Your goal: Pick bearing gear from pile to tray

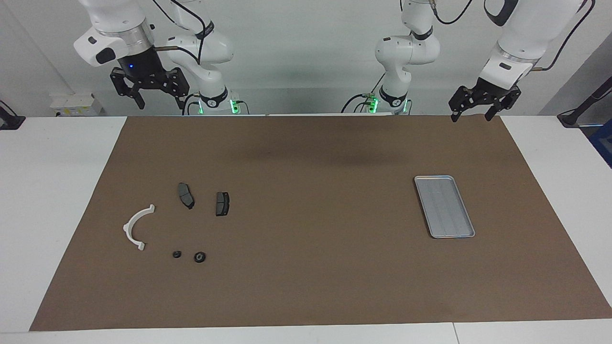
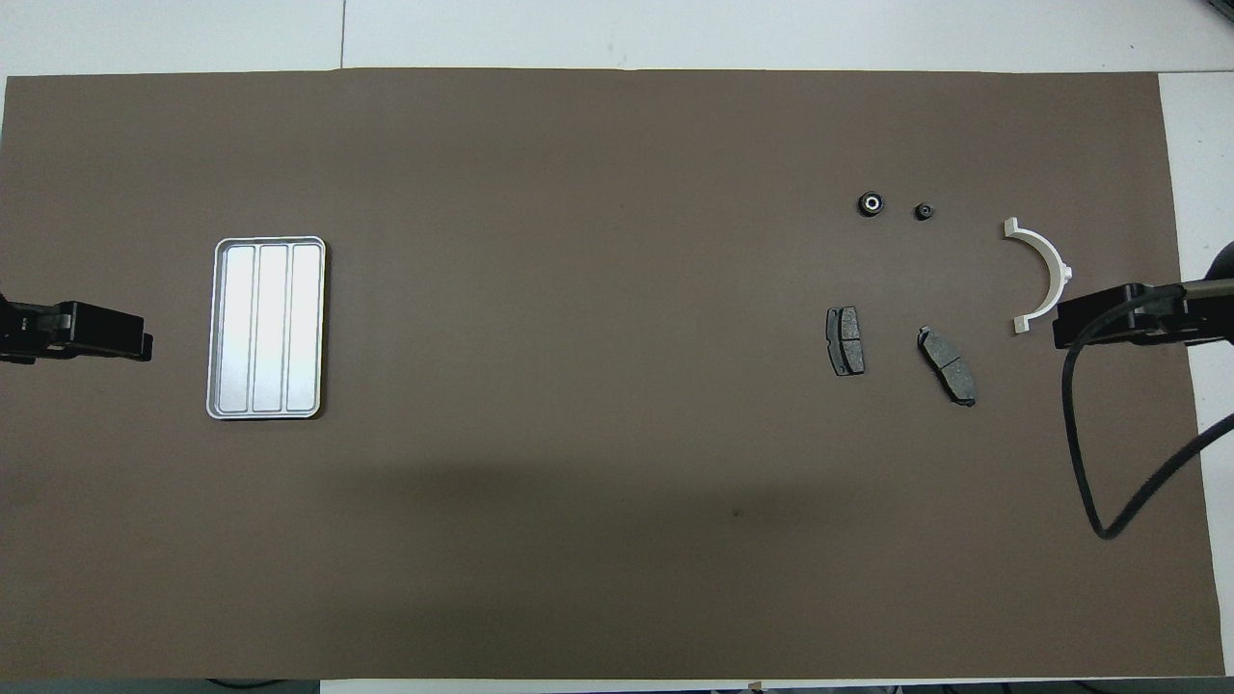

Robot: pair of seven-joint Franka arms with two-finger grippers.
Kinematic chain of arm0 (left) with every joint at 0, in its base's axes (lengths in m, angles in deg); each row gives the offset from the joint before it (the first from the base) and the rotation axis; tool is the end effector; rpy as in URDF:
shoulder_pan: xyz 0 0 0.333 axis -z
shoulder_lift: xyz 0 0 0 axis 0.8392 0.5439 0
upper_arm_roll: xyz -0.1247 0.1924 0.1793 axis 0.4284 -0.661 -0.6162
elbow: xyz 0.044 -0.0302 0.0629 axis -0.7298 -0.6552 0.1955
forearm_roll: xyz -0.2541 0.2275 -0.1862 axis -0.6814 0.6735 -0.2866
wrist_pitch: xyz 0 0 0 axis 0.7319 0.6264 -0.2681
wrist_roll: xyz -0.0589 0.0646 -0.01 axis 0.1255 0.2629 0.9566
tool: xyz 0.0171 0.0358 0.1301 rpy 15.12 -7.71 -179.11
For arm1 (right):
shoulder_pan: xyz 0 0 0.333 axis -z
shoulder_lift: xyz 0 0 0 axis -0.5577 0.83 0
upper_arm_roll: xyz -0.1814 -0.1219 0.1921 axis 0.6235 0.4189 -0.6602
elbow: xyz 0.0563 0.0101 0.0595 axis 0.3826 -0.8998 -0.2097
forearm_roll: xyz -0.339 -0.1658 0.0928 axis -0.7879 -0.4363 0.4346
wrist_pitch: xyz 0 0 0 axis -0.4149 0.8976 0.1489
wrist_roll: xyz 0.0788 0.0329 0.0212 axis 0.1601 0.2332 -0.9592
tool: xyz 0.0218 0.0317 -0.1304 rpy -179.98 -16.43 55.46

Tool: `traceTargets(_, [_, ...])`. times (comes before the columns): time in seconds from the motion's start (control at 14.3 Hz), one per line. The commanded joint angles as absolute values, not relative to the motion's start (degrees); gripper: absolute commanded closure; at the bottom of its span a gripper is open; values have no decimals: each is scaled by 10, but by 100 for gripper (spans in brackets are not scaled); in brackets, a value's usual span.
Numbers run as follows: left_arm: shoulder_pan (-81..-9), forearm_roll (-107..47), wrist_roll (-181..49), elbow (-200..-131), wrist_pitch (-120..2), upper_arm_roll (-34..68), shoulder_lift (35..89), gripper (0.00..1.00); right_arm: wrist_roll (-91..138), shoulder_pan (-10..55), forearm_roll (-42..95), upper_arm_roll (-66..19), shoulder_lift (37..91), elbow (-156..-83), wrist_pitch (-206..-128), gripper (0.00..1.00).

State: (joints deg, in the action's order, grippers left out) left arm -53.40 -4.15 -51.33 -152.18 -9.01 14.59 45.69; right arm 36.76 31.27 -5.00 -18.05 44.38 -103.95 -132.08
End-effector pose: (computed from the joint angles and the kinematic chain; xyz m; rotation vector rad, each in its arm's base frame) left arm 0.5131 -0.0339 0.5755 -3.1331 0.0811 0.0406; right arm 0.5120 0.0379 0.6159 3.1189 -0.0194 -0.0338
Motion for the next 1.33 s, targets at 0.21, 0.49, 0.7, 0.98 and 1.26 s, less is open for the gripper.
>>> traceTargets(0.21, [-530, -47, -513, -1531, -89, 141, 447, 0, 377, 321, -43, -187, 438, -1045, -1333, 0])
traceTargets(0.49, [-530, -47, -513, -1531, -89, 141, 447, 0, 372, 319, -39, -186, 433, -1047, -1332, 0])
traceTargets(0.7, [-530, -47, -513, -1531, -89, 141, 447, 0, 370, 319, -47, -187, 422, -1079, -1368, 0])
traceTargets(0.98, [-530, -47, -513, -1531, -89, 141, 447, 0, 369, 319, -45, -187, 405, -1180, -1483, 0])
traceTargets(1.26, [-530, -47, -513, -1531, -89, 141, 447, 0, 378, 320, -47, -185, 488, -1193, -1562, 0])
